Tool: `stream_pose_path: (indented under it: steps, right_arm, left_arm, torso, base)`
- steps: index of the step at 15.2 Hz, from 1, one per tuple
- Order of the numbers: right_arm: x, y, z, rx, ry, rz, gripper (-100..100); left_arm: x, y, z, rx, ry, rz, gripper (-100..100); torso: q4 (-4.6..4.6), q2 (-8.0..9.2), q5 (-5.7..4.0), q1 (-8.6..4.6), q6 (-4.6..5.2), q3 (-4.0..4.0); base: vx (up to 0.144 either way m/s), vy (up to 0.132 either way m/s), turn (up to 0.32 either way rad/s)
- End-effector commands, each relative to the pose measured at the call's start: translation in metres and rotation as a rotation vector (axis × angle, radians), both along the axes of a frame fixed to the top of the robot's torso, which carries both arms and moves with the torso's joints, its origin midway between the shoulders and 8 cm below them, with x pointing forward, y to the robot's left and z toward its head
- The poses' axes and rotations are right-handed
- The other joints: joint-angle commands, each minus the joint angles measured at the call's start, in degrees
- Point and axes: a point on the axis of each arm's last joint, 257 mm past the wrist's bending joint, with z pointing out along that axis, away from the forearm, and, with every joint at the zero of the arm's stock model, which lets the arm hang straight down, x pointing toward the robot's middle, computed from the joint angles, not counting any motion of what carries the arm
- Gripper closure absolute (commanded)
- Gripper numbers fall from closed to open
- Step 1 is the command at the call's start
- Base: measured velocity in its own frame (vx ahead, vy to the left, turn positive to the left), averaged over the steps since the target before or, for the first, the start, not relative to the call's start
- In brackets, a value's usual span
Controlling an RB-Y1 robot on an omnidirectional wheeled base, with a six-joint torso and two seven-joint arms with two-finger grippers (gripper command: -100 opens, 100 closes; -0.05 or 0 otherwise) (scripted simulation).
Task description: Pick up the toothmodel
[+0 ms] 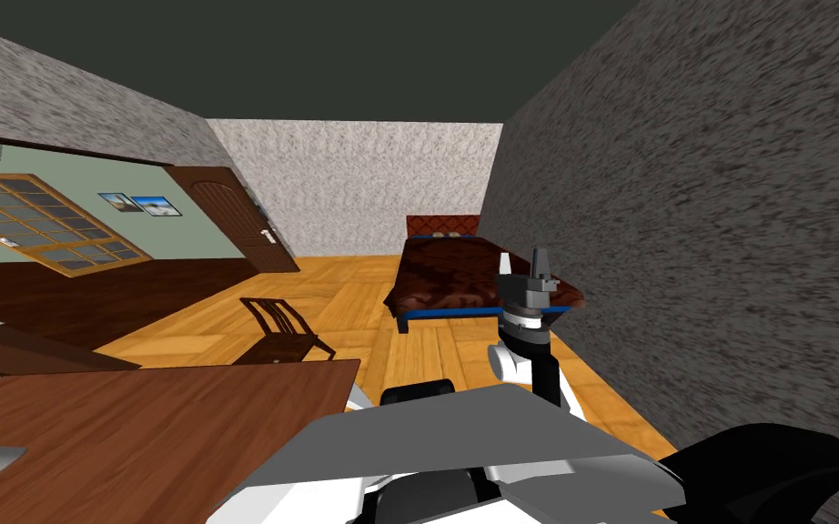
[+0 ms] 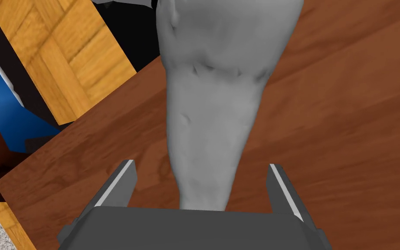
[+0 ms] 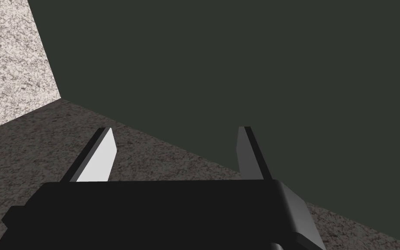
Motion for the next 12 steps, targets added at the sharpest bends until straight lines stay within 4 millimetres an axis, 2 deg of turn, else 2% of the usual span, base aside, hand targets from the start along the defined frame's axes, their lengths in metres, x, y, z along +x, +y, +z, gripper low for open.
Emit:
stream_pose_path:
  steps: [1,5,6,7,11,12]
  right_arm:
    - [0.0,0.0,0.0,0.0,0.0,0.0,0]
    - [0.0,0.0,0.0,0.0,0.0,0.0,0]
    - [0.0,0.0,0.0,0.0,0.0,0.0,0]
    - [0.0,0.0,0.0,0.0,0.0,0.0,0]
    - [0.0,0.0,0.0,0.0,0.0,0.0,0]
    - [0.0,0.0,0.0,0.0,0.0,0.0,0]
  left_arm:
    - [-0.001,-0.005,-0.008,0.001,-0.002,0.008,-100]
    - [-0.001,-0.015,-0.021,-0.002,-0.007,0.023,-100]
    - [-0.001,-0.012,-0.017,-0.001,-0.006,0.019,-100]
    - [-0.001,-0.012,-0.018,-0.001,-0.006,0.019,100]
    - [0.0,-0.012,-0.018,-0.002,-0.008,0.018,100]
    - [-0.001,-0.007,-0.011,0.0,-0.003,0.011,100]
  torso:
    - [0.0,0.0,0.0,0.0,0.0,0.0]
    - [0.08,0.3,0.02,0.06,-0.01,0.18]
    - [0.08,0.32,0.02,0.06,-0.02,0.19]
    - [0.08,0.3,0.01,0.04,-0.02,0.18]
    - [0.04,0.21,0.07,0.05,-0.04,0.12]
    - [0.04,0.21,0.07,0.06,-0.05,0.12]
  base:
    - [-0.011,0.013,-0.083]
    - [-0.028,0.021,-0.061]
    - [-0.015,0.01,-0.023]
    - [-0.006,0.004,-0.001]
    - [0.0,0.0,0.0]
    - [0.013,-0.012,0.068]
